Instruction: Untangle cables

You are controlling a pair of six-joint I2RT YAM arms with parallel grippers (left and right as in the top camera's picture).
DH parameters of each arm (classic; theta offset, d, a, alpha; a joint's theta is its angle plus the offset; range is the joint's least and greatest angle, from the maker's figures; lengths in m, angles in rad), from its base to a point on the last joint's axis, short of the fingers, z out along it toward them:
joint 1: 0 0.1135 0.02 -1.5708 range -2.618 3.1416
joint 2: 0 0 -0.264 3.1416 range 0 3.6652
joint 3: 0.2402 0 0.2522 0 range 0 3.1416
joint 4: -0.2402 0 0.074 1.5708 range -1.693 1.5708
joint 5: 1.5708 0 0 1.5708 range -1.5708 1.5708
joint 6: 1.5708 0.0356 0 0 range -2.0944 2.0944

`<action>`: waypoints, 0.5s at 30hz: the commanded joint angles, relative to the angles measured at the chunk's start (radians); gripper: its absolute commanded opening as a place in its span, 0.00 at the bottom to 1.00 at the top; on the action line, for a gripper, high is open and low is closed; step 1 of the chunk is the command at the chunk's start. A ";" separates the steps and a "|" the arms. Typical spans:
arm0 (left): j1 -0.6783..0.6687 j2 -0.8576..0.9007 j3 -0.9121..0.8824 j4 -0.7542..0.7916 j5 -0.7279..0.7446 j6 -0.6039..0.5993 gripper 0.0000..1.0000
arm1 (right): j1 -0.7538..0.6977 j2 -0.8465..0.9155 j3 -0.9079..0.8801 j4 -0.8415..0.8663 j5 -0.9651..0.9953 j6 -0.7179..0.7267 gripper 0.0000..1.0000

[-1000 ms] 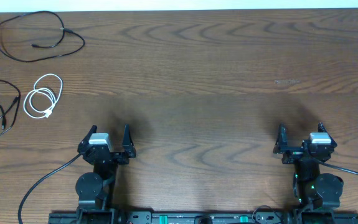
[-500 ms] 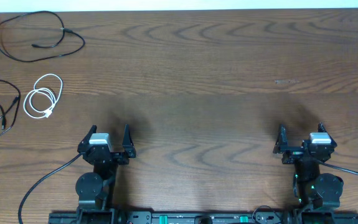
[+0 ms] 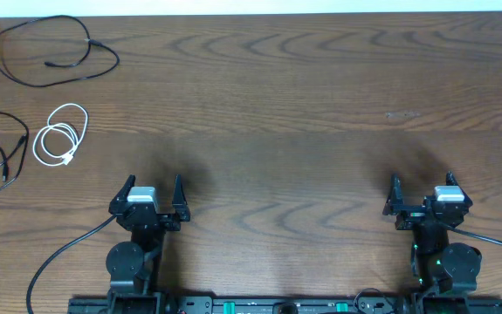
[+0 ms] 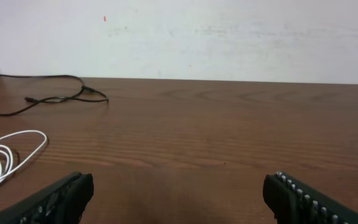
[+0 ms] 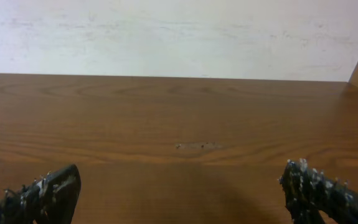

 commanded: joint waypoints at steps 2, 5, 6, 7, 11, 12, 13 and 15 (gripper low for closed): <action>0.004 -0.009 -0.016 -0.043 0.006 0.017 0.92 | -0.008 -0.006 -0.003 -0.005 -0.002 0.011 0.99; 0.004 -0.009 -0.016 -0.038 0.006 0.017 0.92 | -0.008 -0.006 -0.003 -0.005 -0.002 0.011 0.99; 0.004 -0.009 -0.016 -0.037 0.006 0.017 0.92 | -0.008 -0.006 -0.003 -0.005 -0.002 0.011 0.99; 0.004 -0.009 -0.015 -0.037 0.006 0.017 0.92 | -0.008 -0.006 -0.003 -0.005 -0.002 0.011 0.99; 0.004 -0.009 -0.015 -0.037 0.006 0.017 0.92 | -0.008 -0.006 -0.003 -0.005 -0.002 0.011 0.99; 0.004 -0.009 -0.015 -0.037 0.006 0.017 0.92 | -0.008 -0.006 -0.003 -0.004 -0.002 0.011 0.99; 0.004 -0.009 -0.015 -0.037 0.006 0.017 0.93 | -0.008 -0.006 -0.003 -0.005 -0.002 0.011 0.99; 0.004 -0.009 -0.015 -0.037 0.006 0.017 0.93 | -0.008 -0.005 -0.003 -0.005 -0.002 0.011 0.99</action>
